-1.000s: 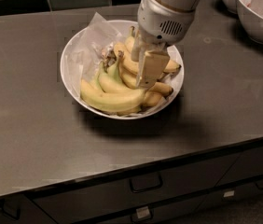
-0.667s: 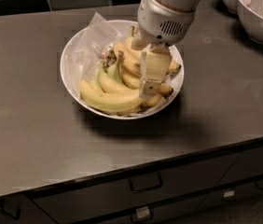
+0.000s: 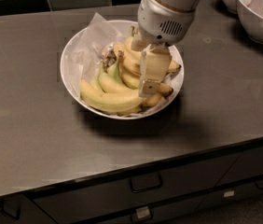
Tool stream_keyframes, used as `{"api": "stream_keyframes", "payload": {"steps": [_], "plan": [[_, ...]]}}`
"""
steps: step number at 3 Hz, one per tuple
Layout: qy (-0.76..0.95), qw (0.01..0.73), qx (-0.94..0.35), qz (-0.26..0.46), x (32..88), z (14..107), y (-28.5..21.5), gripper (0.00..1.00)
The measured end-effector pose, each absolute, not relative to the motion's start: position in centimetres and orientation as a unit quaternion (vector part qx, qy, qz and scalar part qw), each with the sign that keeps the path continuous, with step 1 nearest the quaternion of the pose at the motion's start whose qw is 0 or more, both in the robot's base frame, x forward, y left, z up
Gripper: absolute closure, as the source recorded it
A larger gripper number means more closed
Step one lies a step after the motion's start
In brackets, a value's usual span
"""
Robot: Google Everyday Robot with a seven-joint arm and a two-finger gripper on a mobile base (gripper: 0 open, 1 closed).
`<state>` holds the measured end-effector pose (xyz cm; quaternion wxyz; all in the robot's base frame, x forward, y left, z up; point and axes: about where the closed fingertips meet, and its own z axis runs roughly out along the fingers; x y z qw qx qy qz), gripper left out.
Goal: Pick banana from white bowl
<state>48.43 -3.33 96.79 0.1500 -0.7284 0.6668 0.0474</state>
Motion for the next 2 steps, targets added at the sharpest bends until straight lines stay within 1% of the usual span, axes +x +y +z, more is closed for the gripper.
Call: {"api": "stream_keyframes", "payload": {"steps": [1,2], "plan": [[0.667,0.15,-0.728,0.047,48.43,96.79,-3.33,0.46],[0.667,0.15,-0.728,0.047,48.43,96.79,-3.33,0.59]]}}
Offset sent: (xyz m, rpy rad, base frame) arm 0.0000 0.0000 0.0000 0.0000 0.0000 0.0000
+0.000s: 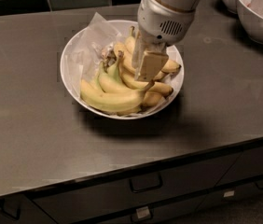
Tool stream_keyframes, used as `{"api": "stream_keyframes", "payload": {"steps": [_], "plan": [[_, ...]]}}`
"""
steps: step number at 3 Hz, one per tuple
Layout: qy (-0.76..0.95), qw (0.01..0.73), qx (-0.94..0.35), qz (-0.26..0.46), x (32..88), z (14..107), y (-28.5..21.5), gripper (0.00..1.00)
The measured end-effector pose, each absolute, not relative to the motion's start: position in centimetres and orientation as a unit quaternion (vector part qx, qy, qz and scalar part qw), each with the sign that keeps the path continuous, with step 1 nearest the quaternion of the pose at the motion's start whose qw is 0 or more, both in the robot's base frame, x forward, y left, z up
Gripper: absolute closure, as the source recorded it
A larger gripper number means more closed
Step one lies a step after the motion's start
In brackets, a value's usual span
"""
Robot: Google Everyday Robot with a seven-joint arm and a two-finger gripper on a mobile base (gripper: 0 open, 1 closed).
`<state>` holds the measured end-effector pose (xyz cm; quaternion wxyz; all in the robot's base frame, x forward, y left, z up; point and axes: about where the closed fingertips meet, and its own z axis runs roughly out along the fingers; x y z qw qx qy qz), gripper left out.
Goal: Pick banana from white bowl
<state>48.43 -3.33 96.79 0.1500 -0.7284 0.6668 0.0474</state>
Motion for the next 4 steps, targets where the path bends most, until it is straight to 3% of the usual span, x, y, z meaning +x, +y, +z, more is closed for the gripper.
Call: {"api": "stream_keyframes", "payload": {"steps": [1,4], "plan": [[0.666,0.15,-0.73,0.048,47.6,96.5,-2.3,0.54],[0.672,0.149,-0.723,0.057,48.0,94.4,-2.1,0.54]]}}
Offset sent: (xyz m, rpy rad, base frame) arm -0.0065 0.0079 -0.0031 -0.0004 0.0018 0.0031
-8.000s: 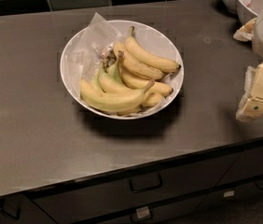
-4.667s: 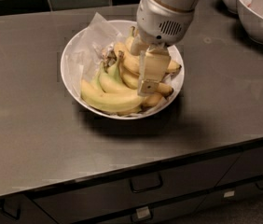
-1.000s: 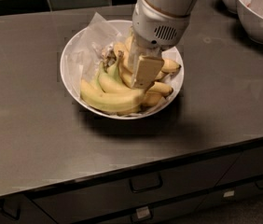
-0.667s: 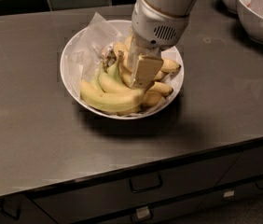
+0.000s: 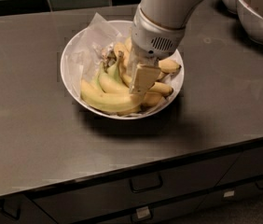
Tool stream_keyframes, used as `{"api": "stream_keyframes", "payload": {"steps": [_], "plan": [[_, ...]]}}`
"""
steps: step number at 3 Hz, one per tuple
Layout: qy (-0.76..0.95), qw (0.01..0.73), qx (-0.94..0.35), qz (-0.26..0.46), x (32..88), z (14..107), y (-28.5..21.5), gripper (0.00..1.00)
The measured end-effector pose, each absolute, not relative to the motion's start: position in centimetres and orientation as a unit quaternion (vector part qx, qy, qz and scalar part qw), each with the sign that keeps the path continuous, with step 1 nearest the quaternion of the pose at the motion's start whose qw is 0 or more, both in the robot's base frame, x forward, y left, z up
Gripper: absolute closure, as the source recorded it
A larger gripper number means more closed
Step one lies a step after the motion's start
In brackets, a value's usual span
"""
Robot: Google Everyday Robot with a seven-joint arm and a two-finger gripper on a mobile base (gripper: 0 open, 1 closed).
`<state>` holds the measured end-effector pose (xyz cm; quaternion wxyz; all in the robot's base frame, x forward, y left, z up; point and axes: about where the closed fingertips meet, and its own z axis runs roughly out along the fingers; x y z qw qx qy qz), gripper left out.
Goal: Pick banana from white bowl
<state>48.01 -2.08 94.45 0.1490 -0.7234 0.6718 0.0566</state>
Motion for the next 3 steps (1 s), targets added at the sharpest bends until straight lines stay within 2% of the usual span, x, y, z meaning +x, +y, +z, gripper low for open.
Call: {"api": "stream_keyframes", "payload": {"steps": [1,3], "plan": [[0.676,0.143,-0.72,0.058,47.3,93.8,-1.7,0.48],[0.686,0.13,-0.714,0.05,44.5,95.1,-0.6,0.48]]}}
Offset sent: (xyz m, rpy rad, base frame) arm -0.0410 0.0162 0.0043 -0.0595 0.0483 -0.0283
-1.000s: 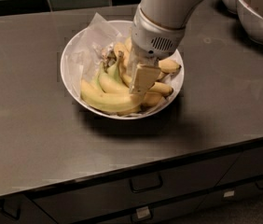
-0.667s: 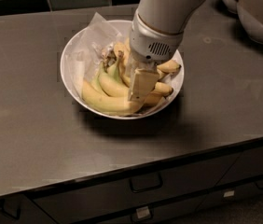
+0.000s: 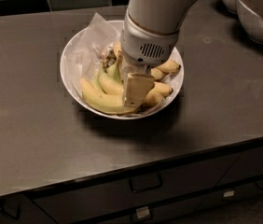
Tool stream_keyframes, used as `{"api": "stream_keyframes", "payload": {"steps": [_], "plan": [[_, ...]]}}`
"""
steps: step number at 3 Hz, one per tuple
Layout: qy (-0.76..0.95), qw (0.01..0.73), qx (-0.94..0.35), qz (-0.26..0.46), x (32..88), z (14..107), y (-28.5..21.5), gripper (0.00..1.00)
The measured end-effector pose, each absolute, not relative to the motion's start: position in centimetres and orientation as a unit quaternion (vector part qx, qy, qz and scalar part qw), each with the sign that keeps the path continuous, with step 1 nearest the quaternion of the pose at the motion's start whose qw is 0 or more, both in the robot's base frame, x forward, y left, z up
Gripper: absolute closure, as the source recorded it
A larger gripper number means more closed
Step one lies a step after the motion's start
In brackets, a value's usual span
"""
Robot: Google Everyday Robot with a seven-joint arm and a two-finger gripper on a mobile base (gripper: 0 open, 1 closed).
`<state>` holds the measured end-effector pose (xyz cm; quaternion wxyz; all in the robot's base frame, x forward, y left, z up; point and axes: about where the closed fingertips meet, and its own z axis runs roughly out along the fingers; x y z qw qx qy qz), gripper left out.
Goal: Pick banana from white bowl
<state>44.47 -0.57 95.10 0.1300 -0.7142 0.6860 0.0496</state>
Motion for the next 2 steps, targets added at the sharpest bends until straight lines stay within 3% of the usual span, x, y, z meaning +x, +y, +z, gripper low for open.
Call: {"api": "stream_keyframes", "payload": {"steps": [2], "plan": [[0.694,0.133,-0.707,0.036,44.22,94.39,-1.28,0.49]]}}
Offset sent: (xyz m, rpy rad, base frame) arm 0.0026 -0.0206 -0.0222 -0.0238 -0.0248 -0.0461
